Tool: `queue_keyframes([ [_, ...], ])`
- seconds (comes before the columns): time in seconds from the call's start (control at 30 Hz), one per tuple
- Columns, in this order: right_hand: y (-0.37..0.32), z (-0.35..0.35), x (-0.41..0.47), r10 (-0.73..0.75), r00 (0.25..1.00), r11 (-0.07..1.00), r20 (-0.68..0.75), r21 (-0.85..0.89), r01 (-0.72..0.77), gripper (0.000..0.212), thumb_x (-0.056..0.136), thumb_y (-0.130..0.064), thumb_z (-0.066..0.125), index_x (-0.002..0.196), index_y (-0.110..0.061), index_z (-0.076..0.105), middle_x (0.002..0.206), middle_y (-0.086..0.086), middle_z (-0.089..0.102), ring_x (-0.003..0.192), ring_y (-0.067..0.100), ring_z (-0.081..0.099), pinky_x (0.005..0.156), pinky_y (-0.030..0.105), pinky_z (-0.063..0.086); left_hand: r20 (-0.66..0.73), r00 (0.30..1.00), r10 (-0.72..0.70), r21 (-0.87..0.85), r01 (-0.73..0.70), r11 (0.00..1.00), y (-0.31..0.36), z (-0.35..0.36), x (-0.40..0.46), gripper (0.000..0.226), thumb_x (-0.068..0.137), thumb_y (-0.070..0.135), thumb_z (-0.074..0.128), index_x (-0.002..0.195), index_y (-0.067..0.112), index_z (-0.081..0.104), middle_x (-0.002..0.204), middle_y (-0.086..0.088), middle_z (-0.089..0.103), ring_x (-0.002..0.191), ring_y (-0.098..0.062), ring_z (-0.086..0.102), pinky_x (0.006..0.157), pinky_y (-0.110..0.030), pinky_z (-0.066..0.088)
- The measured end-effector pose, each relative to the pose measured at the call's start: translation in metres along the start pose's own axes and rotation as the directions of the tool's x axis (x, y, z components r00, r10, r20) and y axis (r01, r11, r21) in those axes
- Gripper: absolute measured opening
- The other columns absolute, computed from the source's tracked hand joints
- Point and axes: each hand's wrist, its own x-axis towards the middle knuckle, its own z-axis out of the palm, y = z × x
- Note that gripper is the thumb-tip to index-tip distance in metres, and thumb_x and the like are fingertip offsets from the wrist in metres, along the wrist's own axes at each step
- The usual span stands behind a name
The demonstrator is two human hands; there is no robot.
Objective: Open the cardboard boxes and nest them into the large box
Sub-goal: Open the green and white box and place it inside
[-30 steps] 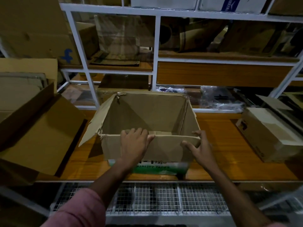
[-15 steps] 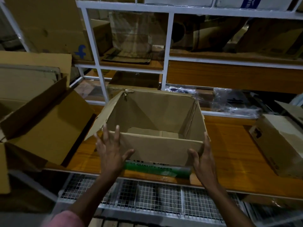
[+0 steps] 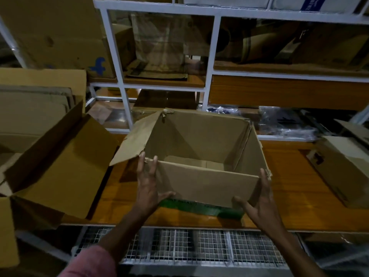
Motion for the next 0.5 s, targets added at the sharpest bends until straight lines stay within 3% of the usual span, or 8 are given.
queue_keyframes([
  [0.13, -0.02, 0.015, 0.008, -0.018, 0.999, 1.0, -0.031, 0.001, 0.018, 0.122, 0.068, -0.018, 0.091, 0.152, -0.049, 0.008, 0.152, 0.013, 0.028, 0.128, 0.026, 0.046, 0.09, 0.031, 0.052, 0.129, 0.987, 0.094, 0.008, -0.096, 0.995, -0.011, -0.016, 0.027, 0.145, 0.047, 0.041, 0.1, 0.16, 0.035, 0.009, 0.168, -0.011, -0.01, 0.154, -0.039, 0.003, 0.112, -0.064, 0.033],
  [0.27, -0.049, 0.014, 0.024, -0.034, 0.993, 0.999, -0.113, -0.039, 0.029, 0.112, 0.067, -0.016, 0.092, 0.148, -0.037, 0.017, 0.151, 0.008, 0.029, 0.126, 0.027, 0.05, 0.09, 0.048, 0.059, 0.134, 0.979, 0.151, 0.002, -0.153, 0.988, -0.009, -0.039, 0.047, 0.142, 0.053, 0.032, 0.1, 0.16, 0.039, 0.007, 0.168, -0.004, -0.016, 0.154, -0.038, 0.002, 0.103, -0.071, 0.041],
  [0.4, -0.084, 0.002, 0.027, -0.076, 0.988, 0.995, -0.136, -0.078, 0.066, 0.112, 0.064, -0.022, 0.093, 0.145, -0.036, 0.018, 0.147, 0.014, 0.038, 0.122, 0.033, 0.056, 0.084, 0.052, 0.061, 0.088, 0.98, 0.181, 0.01, -0.182, 0.983, -0.004, -0.075, 0.06, 0.135, 0.055, 0.025, 0.099, 0.157, 0.039, 0.012, 0.168, -0.005, -0.011, 0.149, -0.044, 0.014, 0.094, -0.07, 0.05],
  [0.5, -0.12, -0.009, 0.02, -0.154, 0.973, 0.985, -0.174, -0.102, 0.138, 0.111, 0.063, -0.016, 0.094, 0.144, -0.032, 0.02, 0.141, 0.017, 0.04, 0.114, 0.033, 0.058, 0.077, 0.052, 0.061, 0.008, 0.972, 0.234, 0.016, -0.235, 0.972, 0.004, -0.108, 0.06, 0.133, 0.055, 0.025, 0.099, 0.157, 0.037, 0.014, 0.168, -0.005, -0.009, 0.151, -0.044, 0.01, 0.092, -0.069, 0.051],
])
